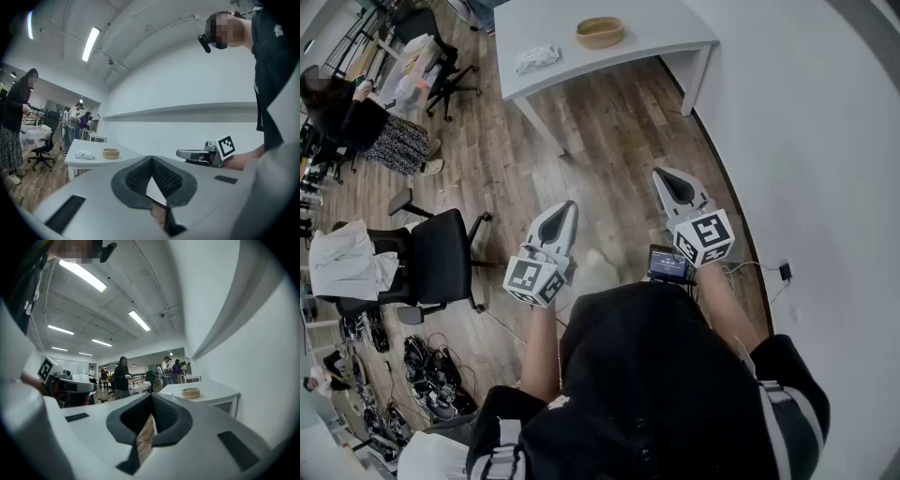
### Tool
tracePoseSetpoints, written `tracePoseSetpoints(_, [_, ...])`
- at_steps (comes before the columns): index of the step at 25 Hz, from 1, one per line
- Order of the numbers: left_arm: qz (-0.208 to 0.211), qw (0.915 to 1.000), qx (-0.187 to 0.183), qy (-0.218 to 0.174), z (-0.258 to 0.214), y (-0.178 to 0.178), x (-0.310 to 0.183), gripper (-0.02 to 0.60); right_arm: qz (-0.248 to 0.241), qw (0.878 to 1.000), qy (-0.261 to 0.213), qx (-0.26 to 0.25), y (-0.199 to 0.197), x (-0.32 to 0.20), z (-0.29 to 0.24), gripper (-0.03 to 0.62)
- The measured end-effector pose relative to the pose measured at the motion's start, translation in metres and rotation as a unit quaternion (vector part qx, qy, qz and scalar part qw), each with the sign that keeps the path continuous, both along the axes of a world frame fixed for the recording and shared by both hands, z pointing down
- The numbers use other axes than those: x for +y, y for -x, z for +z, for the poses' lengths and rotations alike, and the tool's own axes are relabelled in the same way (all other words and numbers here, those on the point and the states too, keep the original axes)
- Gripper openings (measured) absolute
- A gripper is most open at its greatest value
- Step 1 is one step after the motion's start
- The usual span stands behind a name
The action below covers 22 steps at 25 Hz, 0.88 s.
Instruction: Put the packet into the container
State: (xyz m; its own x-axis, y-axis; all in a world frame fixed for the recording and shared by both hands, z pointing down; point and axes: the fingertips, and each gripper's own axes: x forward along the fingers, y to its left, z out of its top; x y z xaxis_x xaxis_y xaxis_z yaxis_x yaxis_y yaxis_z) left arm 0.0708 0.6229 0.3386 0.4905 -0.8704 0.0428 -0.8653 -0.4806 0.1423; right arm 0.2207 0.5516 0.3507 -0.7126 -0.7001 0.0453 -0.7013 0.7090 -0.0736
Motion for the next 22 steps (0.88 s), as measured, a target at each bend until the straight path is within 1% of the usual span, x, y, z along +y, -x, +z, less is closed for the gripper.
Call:
tracePoseSetpoints(7, [-0.021, 0.9998, 0.005, 0.001, 0.010, 0.035, -0.057, 0.000, -0.018, 1.000, 0.009, 0.011, 0.029, -0.052, 0.015, 0.021])
tracePoseSetpoints(10, [-0.018, 0.9997, 0.014, 0.003, 0.014, 0.047, -0.093, 0.000, -0.014, 1.000, 0.013, 0.019, 0.041, -0.087, 0.018, 0.021])
tracePoseSetpoints(13, [-0.015, 0.9996, 0.025, -0.002, 0.009, 0.063, -0.132, 0.000, -0.013, 1.000, 0.008, 0.023, 0.061, -0.123, 0.010, 0.021])
tracePoseSetpoints(18, [-0.015, 0.9995, 0.027, -0.006, -0.004, 0.102, -0.193, 0.000, -0.021, 0.999, 0.001, 0.034, 0.104, -0.185, -0.006, 0.021])
tracePoseSetpoints(22, [-0.031, 0.9991, 0.030, -0.001, 0.000, 0.148, -0.228, 0.000, -0.028, 0.999, 0.003, 0.039, 0.143, -0.230, -0.009, 0.021])
